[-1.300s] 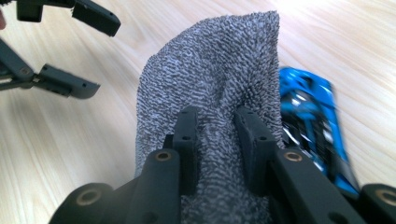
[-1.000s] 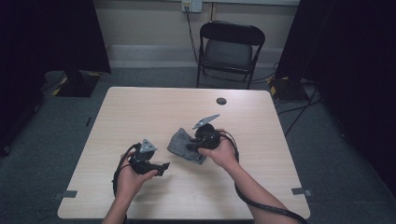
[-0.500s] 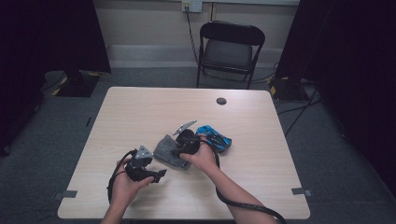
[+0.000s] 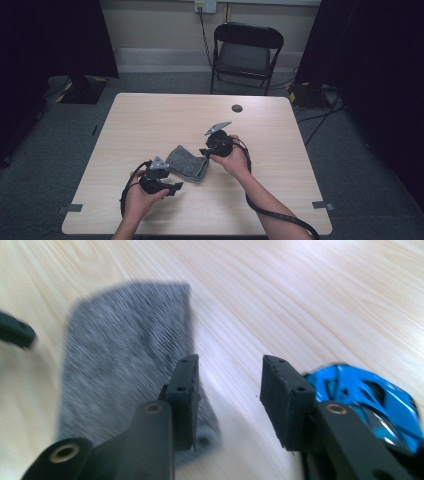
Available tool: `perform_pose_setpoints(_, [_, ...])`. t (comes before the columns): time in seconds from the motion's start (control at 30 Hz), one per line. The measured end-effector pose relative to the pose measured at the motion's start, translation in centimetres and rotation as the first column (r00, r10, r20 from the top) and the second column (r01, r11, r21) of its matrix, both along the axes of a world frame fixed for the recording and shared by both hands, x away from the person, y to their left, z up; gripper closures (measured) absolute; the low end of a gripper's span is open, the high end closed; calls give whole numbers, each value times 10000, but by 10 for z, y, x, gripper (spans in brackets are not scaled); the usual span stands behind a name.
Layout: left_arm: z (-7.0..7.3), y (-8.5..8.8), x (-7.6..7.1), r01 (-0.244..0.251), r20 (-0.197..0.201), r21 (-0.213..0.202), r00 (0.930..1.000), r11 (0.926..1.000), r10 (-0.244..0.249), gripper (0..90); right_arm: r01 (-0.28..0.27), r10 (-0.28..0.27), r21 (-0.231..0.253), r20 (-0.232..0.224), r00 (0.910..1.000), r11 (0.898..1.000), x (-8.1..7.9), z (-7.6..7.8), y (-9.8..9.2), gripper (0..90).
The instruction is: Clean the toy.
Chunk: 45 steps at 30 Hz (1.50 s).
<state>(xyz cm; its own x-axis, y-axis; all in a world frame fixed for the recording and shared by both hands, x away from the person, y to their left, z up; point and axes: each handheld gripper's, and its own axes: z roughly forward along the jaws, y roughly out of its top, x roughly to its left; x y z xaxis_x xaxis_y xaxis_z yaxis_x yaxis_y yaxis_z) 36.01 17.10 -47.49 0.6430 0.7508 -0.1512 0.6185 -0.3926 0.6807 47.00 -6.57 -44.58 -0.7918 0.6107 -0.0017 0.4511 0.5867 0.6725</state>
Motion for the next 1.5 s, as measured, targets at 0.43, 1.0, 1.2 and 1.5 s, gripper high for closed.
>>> perform_pose_setpoints(0.43, [1,-1,26,-366,20,-472,9993,9982,367,256,-480,482,42,-472,9977,9988,-29,-26,-6,624])
perform_pose_setpoints(1.0, [1,-21,78,-683,33,-587,9976,9959,686,252,-823,1002,1326,-1345,9858,9877,-46,-37,16,582])
perform_pose_setpoints(1.2, [11,-20,72,-712,338,-473,9968,9963,728,260,-513,662,1381,-1062,9921,9891,-45,-34,7,483])
perform_pose_setpoints(1.5, [25,-28,42,-492,333,-201,9982,9986,499,313,111,-86,1039,-248,9997,9945,-35,-6,-21,317])
